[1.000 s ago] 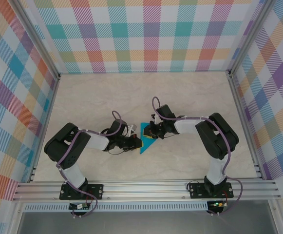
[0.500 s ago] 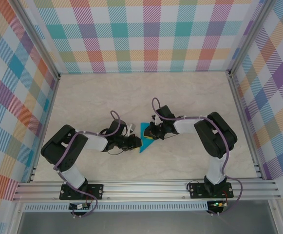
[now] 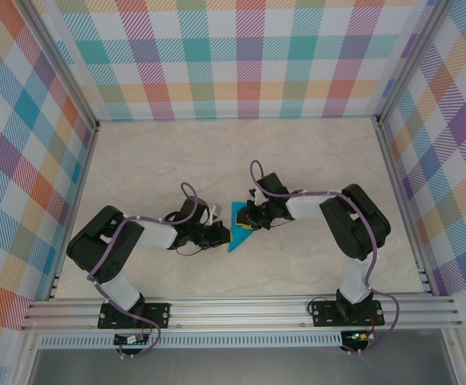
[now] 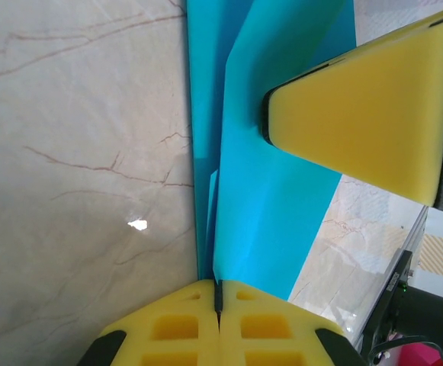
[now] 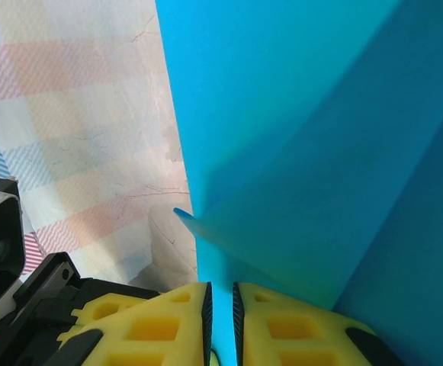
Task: Fold a paper plane with a square sheet of paper (pick it up from the middle)
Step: Fourth fold the wing at the center of the table.
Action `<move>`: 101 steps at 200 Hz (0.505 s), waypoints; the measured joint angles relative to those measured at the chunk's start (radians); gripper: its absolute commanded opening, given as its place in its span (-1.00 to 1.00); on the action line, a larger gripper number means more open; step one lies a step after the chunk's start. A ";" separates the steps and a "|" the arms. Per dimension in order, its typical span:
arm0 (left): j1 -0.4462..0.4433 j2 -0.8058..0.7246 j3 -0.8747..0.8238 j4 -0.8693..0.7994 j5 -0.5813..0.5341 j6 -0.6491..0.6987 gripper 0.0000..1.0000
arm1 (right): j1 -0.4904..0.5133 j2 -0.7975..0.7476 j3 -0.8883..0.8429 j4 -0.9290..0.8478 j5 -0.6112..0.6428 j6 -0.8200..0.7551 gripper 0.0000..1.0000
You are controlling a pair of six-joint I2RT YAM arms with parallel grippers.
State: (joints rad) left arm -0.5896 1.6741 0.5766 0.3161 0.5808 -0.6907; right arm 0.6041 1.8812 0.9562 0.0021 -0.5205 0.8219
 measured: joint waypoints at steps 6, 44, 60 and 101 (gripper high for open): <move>-0.002 0.000 0.000 0.000 -0.003 0.000 -1.00 | -0.002 -0.002 0.000 -0.003 0.000 0.000 -0.64; -0.018 -0.013 -0.018 0.023 -0.040 -0.025 -1.00 | -0.009 -0.025 0.000 -0.027 0.018 0.000 -0.62; -0.026 -0.022 -0.031 0.039 -0.060 -0.036 -1.00 | -0.012 -0.038 0.000 -0.031 0.025 0.000 -0.62; -0.061 -0.048 -0.048 0.050 -0.124 -0.054 -1.00 | -0.015 -0.044 0.000 -0.050 0.030 -0.015 -0.62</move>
State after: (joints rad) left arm -0.6506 1.6264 0.5285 0.3660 0.4572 -0.7448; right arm 0.5888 1.8370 0.9562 -0.0483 -0.4908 0.8066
